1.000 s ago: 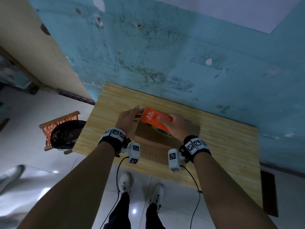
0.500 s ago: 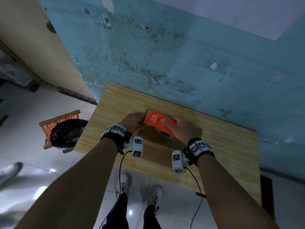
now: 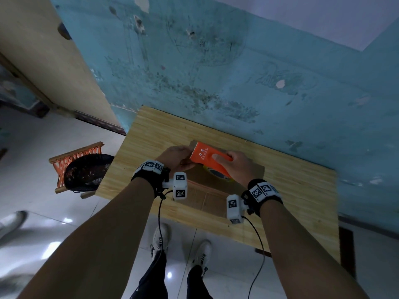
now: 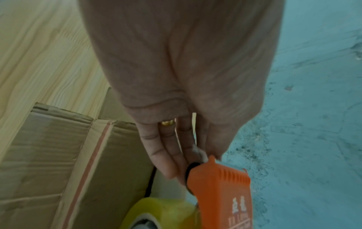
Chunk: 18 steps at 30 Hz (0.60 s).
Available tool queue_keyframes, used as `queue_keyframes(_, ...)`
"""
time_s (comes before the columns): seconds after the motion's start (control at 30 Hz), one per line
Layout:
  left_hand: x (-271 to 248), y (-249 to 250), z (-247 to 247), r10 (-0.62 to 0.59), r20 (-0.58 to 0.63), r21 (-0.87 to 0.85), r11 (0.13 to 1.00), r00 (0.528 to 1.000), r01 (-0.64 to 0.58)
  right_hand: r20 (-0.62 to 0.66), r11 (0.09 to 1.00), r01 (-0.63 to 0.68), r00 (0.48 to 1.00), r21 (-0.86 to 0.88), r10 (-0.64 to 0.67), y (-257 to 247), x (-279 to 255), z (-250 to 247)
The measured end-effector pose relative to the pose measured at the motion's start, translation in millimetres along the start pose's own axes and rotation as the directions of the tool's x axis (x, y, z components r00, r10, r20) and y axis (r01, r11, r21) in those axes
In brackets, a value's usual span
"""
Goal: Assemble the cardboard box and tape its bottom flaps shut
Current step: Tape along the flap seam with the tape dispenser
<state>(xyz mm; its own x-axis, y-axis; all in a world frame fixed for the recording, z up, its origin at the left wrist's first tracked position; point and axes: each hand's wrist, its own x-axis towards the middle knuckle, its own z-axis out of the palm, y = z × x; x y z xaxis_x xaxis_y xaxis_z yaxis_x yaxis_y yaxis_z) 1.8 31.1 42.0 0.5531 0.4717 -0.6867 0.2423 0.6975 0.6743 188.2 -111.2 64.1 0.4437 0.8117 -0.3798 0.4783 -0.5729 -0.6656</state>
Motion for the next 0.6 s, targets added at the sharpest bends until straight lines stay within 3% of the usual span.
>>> queue_keyframes(0.23, 2.3, -2.0, -0.2, 0.146, -0.142, 0.205, 0.972, 0.979, -0.115, 0.035, 0.999, -0.006, 0.999, -0.032, 0.007, -7.1, -0.3, -2.3)
queue_keyframes(0.6, 12.0, 4.4, -3.3, 0.176, -0.326, 0.243, 0.965, 0.929, -0.098, -0.053, 0.997, 0.005, 0.999, -0.076, -0.009, -12.7, 5.3, -0.1)
